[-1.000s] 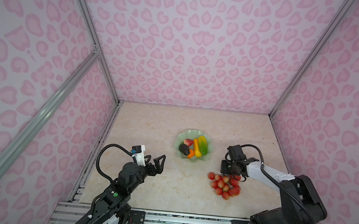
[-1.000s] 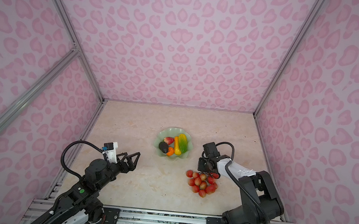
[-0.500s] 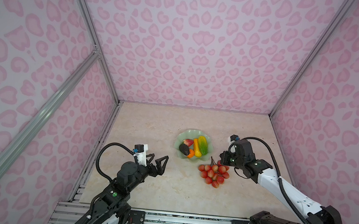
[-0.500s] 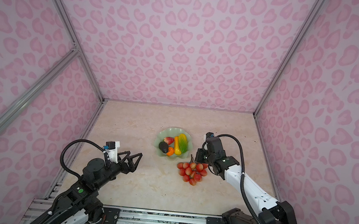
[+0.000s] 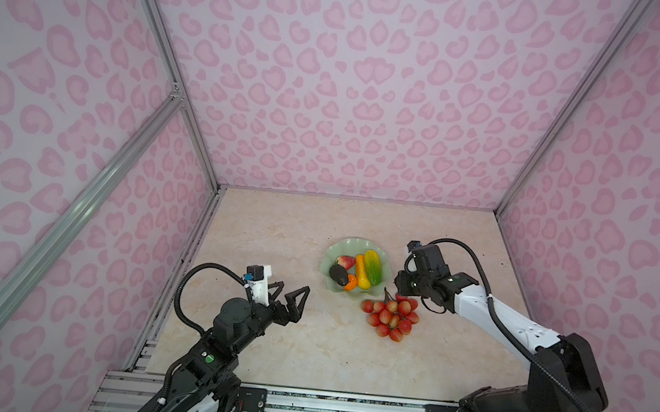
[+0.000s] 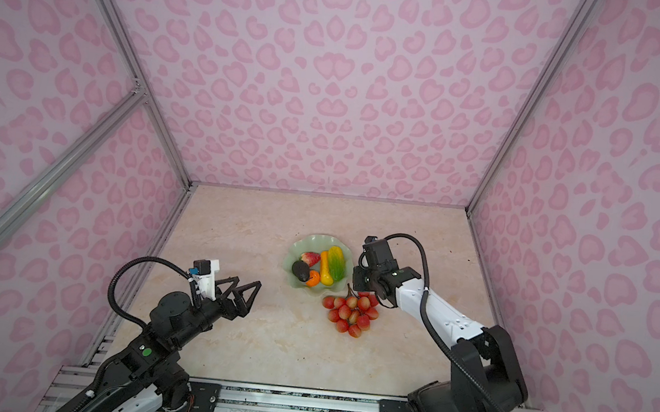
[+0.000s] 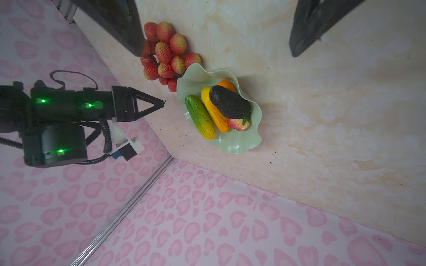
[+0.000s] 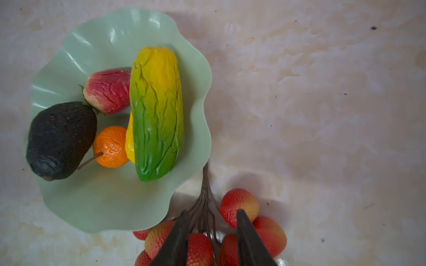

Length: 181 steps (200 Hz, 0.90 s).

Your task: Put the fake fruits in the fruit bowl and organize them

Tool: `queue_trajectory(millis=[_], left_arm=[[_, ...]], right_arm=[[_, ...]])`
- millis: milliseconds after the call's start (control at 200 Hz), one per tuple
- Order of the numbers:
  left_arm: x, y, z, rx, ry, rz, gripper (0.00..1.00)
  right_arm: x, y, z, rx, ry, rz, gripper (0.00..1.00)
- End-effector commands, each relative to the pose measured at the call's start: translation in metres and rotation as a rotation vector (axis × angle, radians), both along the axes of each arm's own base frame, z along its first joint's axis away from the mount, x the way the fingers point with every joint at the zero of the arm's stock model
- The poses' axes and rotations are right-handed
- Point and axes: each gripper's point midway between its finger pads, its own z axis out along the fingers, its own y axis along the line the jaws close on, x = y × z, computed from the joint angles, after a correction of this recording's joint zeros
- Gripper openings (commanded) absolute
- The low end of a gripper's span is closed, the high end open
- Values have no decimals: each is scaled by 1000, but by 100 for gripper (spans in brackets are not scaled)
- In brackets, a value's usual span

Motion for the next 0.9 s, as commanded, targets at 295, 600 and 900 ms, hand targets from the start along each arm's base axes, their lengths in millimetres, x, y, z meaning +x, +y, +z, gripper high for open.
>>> queue_trajectory(millis=[295, 600, 900], left_arm=[[2, 3, 9, -2, -24, 18, 99], [3, 3, 9, 3, -24, 22, 99], [2, 5, 8, 5, -25, 27, 99]], right_arm=[[3, 24, -42, -42, 107, 126, 38], [-4, 26, -68, -64, 159, 119, 39], [-8, 25, -89, -110, 193, 111, 29]])
